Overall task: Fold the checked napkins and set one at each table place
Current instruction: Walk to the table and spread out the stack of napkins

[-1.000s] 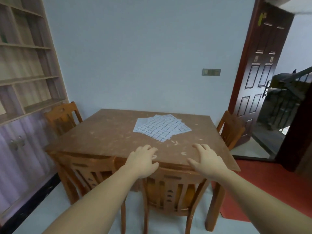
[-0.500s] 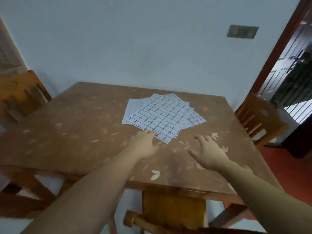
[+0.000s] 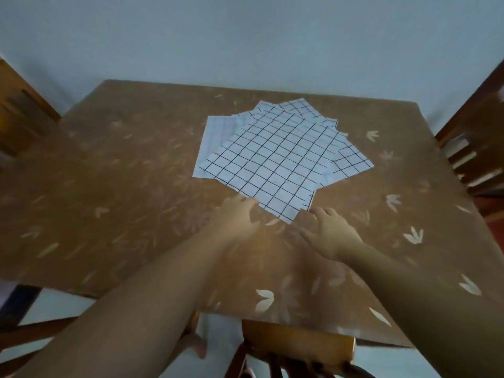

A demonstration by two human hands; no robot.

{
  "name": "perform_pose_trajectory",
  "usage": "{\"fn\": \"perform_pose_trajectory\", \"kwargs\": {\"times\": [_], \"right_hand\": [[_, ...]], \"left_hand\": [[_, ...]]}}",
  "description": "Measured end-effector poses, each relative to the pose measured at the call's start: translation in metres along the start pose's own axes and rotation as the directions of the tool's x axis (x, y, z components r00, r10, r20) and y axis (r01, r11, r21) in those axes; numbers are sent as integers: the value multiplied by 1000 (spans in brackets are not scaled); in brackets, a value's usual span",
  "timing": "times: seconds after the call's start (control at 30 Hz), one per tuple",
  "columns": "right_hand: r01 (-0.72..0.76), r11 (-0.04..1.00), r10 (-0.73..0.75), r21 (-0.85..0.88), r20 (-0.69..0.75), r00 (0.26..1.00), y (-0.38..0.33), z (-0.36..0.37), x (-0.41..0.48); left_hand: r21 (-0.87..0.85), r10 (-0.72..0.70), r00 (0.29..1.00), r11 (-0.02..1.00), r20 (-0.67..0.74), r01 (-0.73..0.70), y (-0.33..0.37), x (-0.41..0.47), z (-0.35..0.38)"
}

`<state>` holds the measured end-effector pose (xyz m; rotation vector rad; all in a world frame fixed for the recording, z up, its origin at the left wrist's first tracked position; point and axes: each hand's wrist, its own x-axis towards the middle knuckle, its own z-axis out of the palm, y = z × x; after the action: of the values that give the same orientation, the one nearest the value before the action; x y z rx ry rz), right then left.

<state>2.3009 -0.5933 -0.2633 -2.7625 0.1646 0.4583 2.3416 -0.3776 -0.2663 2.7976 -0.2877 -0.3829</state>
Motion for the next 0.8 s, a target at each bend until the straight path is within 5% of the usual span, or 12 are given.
{"fn": "perform_pose_trajectory", "kwargs": {"times": [0.23,0.47,0.8], "right_hand": [[19,1000,-20,20,32,999,-11,35,66],[167,984,-175,-68,-121,977,-28,73,125],[58,990,-81,-126,-186,979,-16,108,155]], "left_hand": [[-51,-6,1000,999,-23,5,-11,46,23],[-32,45,994,998,-99,-48,-30,90,52],[182,97,995,979,-2,-95,-53,178,74]]}}
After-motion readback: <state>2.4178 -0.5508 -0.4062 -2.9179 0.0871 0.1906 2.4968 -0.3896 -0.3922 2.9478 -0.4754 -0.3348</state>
